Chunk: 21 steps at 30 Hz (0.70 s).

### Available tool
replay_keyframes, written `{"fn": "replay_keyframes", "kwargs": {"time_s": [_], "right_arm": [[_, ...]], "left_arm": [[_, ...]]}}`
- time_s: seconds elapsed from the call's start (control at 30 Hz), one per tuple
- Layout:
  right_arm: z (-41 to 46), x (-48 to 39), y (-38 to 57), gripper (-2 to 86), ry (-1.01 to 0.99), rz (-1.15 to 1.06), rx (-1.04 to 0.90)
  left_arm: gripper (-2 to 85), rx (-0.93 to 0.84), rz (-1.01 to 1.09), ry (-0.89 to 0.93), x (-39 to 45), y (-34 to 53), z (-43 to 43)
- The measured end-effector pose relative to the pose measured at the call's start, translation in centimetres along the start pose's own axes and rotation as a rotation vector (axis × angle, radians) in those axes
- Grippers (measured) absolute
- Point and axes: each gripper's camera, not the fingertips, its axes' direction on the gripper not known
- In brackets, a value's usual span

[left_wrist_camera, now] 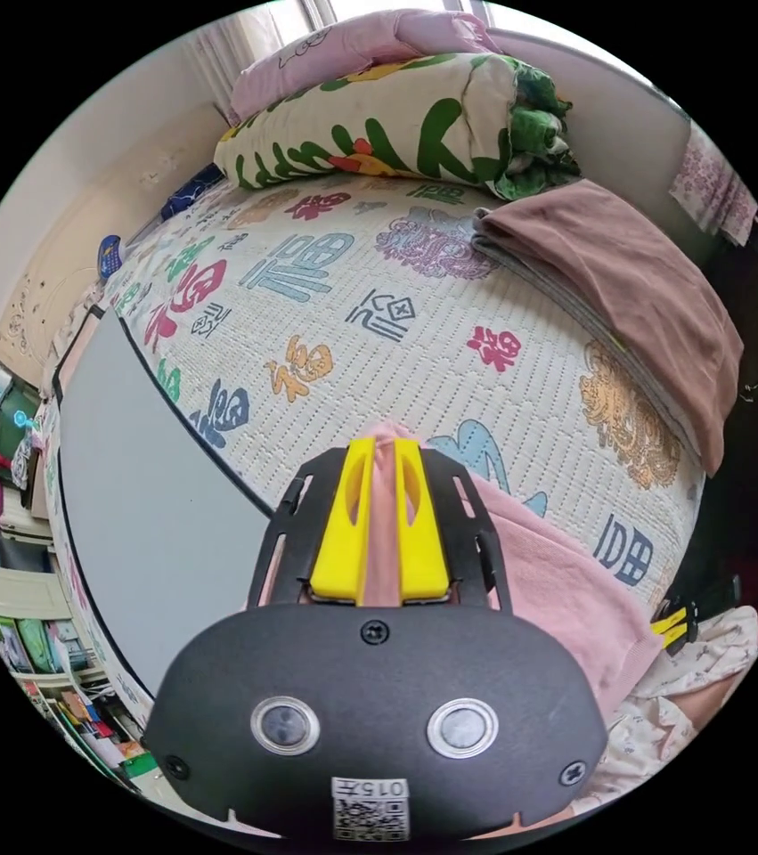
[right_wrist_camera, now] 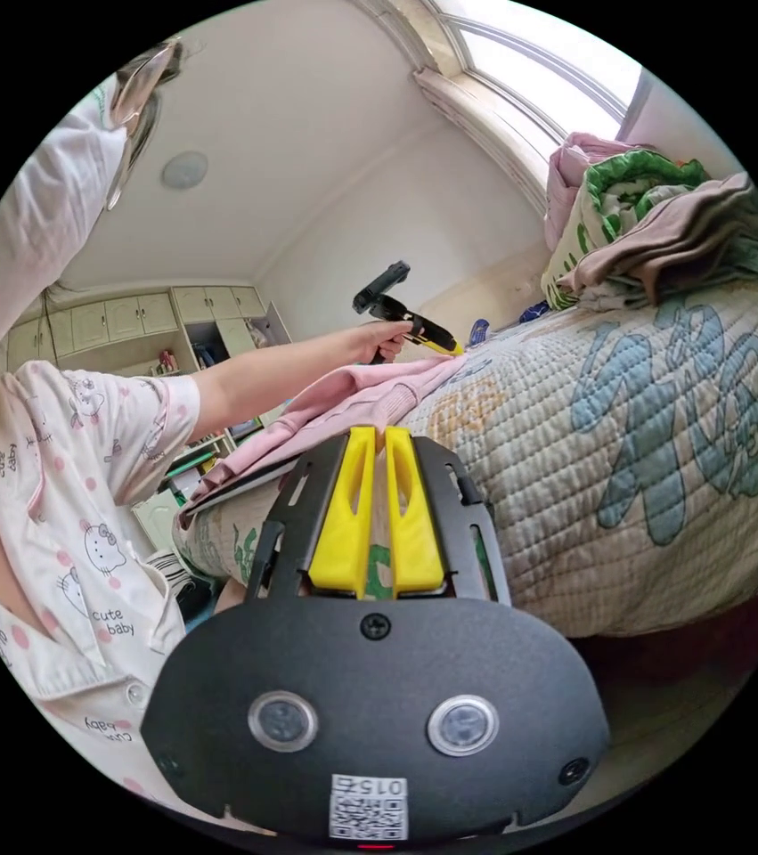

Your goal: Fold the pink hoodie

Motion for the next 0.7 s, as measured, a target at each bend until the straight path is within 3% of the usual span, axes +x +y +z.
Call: {"fn": "replay_keyframes", "kwargs": {"time_s": [0.2,0.37,0.7], "right_arm": [[-1.3,2.0,-2.6,0.2,-0.011,0.019,0.061],[-1.8,3.5,-4.5,0.2,-0.036,0.027,0.051],[-2.6,5.3,-6.4,0.2,-0.062,0.014,0.031]], "left_arm": [[1.1,-0.014,0.034,-0.011,1.0,-1.7,1.8],[5.1,-0.074,0.056,0.067,1.7,-3.4,3.6],[4.3,-0.079,0.111,-0.112,3.1,-4.3,4.3]]}}
